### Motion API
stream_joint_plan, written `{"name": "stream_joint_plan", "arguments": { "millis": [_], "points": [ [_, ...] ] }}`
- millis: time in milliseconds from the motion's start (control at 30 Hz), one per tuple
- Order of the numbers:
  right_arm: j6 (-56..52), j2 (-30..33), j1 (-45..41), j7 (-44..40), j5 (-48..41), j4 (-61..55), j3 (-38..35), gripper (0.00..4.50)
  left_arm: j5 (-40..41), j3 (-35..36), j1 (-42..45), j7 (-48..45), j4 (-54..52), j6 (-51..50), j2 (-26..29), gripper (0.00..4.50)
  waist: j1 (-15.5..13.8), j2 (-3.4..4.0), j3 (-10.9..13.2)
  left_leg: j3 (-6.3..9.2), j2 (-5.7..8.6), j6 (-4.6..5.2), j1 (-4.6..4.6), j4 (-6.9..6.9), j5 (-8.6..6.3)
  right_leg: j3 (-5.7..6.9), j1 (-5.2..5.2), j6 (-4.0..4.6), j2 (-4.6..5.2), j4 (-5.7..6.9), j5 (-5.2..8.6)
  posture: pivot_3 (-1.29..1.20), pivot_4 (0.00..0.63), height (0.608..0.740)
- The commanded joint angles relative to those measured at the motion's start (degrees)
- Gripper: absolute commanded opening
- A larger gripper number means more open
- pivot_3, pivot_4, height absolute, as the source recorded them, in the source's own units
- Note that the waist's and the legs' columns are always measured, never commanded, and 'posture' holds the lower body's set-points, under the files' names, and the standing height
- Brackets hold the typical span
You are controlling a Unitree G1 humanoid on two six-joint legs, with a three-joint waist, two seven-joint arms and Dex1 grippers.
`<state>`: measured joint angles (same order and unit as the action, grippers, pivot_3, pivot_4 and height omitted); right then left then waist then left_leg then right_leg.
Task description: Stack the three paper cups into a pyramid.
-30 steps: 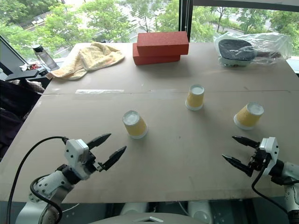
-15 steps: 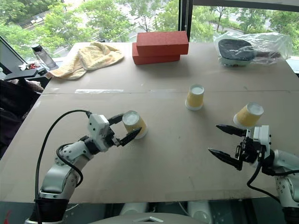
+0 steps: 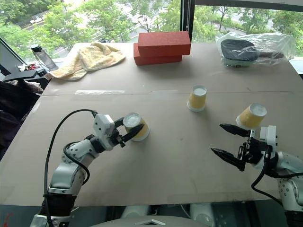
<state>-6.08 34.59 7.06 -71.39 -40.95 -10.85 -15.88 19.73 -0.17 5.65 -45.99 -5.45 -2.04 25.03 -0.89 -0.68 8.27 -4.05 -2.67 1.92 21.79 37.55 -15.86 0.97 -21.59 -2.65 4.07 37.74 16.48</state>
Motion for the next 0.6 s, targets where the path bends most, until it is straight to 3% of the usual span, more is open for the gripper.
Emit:
{"name": "stream_joint_plan", "arguments": {
  "millis": [33,267,467,600],
  "points": [
    [0.5,0.1,-1.2,0.5,-0.2,-1.1,-0.7,4.50,-2.2,-4.2,6.3,-0.1,3.5,-0.4,-3.0,2.19,-0.1,-0.01,0.0,0.01,0.03,0.00,0.02,0.02,0.00,0.03,0.00,0.00,0.00,-0.01,0.00,0.00,0.150,0.730],
    [2.9,-1.2,-2.1,3.6,3.8,-0.2,0.1,4.50,-7.1,-11.5,14.7,0.9,11.2,-0.3,-10.4,2.19,0.1,-0.04,0.0,0.10,0.28,0.00,0.16,0.29,0.00,0.08,-0.01,-0.04,-0.02,0.01,-0.01,0.00,0.150,0.730],
    [3.0,-2.5,-2.8,7.0,4.8,-0.7,-0.1,4.50,-8.7,-13.2,19.0,0.6,16.9,1.0,-14.5,2.19,0.1,-0.03,0.0,0.14,0.29,0.00,0.11,0.38,0.00,0.10,0.02,-0.05,-0.04,0.15,-0.01,0.00,0.150,0.730],
    [3.1,-3.5,-3.5,10.9,6.5,-0.9,0.1,4.50,-9.7,-14.4,18.1,-1.6,15.3,0.9,-12.9,4.01,0.1,-0.03,0.0,0.16,0.29,0.00,0.18,0.45,0.00,0.11,0.01,-0.06,-0.03,0.12,-0.02,0.00,0.150,0.730]
  ]
}}
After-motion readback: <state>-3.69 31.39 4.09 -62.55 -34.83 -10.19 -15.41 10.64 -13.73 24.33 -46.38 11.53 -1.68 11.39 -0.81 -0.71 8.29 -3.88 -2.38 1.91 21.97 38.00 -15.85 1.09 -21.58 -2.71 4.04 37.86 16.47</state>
